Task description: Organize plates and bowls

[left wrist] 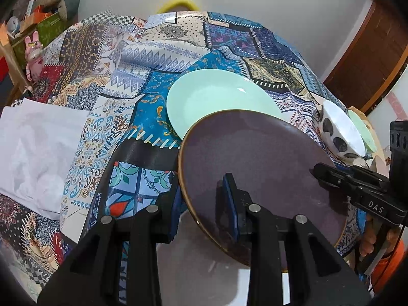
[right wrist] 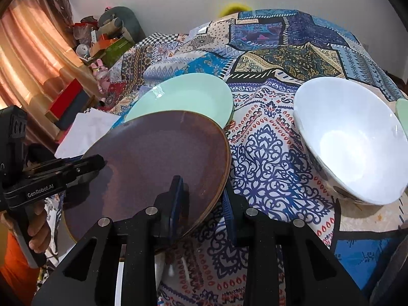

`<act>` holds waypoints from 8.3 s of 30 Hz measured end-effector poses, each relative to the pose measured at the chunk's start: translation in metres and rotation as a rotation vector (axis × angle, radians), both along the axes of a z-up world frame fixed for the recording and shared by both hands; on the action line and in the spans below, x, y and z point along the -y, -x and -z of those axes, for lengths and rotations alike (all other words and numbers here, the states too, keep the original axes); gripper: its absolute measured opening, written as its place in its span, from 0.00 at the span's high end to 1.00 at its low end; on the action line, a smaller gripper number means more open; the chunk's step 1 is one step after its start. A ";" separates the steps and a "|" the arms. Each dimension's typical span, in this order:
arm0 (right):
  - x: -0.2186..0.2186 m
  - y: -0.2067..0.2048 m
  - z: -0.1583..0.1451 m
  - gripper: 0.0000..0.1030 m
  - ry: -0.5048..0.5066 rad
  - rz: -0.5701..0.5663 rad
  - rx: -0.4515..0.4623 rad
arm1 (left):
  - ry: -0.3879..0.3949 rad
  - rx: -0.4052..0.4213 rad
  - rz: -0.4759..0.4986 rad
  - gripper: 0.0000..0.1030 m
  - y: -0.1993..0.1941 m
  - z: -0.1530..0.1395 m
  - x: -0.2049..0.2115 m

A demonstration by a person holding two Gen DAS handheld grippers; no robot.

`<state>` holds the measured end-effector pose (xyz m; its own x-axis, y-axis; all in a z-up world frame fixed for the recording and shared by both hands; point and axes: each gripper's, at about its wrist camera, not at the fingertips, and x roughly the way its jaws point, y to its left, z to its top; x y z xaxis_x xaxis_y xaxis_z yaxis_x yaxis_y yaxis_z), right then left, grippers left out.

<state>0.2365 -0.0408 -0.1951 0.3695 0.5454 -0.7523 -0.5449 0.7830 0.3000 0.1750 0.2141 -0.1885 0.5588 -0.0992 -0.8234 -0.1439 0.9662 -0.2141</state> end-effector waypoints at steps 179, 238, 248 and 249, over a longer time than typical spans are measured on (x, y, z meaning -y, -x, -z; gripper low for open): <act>-0.060 0.057 0.009 0.69 0.233 -0.315 0.010 | 0.070 -0.030 -0.219 0.71 0.152 0.008 0.018; 0.137 0.121 -0.023 0.69 0.037 -0.010 0.048 | -0.041 0.012 0.072 0.71 0.148 -0.051 0.183; 0.154 0.114 -0.001 0.69 0.029 0.028 -0.010 | -0.043 -0.051 0.100 0.70 0.132 -0.028 0.194; 0.155 0.113 0.000 0.69 0.022 0.030 -0.012 | -0.043 -0.056 0.098 0.70 0.130 -0.026 0.194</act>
